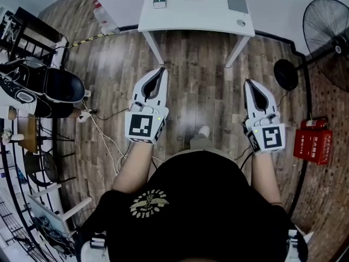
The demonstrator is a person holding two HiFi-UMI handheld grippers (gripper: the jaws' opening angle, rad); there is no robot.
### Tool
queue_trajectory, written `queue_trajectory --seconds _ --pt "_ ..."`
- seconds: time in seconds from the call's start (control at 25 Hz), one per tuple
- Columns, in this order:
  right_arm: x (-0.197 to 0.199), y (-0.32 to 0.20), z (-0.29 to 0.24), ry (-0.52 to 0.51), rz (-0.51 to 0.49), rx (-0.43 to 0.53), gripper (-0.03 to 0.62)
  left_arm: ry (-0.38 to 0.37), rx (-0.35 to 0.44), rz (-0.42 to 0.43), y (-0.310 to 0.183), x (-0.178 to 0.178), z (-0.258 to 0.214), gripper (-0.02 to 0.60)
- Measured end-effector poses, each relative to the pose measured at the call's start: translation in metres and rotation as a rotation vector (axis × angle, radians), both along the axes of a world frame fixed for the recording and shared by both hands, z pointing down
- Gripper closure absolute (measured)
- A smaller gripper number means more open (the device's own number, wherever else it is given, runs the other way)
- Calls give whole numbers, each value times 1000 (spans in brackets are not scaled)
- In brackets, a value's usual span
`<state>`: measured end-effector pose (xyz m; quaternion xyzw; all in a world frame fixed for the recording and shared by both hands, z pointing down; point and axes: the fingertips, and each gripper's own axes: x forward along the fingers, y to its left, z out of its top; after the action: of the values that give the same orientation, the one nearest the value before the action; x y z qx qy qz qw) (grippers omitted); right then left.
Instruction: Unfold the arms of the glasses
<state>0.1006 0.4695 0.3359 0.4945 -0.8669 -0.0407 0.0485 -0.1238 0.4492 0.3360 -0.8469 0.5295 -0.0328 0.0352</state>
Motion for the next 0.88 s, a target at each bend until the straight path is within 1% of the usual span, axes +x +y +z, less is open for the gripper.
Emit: queue_trajectory --seconds 0.12,0.28,0.48,0.64,0.88 --pt "19 -18 -3 -22 4 8 594 -9 3 -1 -18 14 -6 575" --pt "47 -45 -7 -56 7 19 594 -3 5 -10 -44 32 -14 575" --pt "67 -71 -3 -77 -21 16 594 -24 28 -52 -61 42 -23 575" --pt "68 -89 3 -82 -43 -5 594 -29 4 -86 -70 38 -16 575" --pt "60 -109 7 -70 -68 -16 594 -17 -8 -136 -75 17 -9 575"
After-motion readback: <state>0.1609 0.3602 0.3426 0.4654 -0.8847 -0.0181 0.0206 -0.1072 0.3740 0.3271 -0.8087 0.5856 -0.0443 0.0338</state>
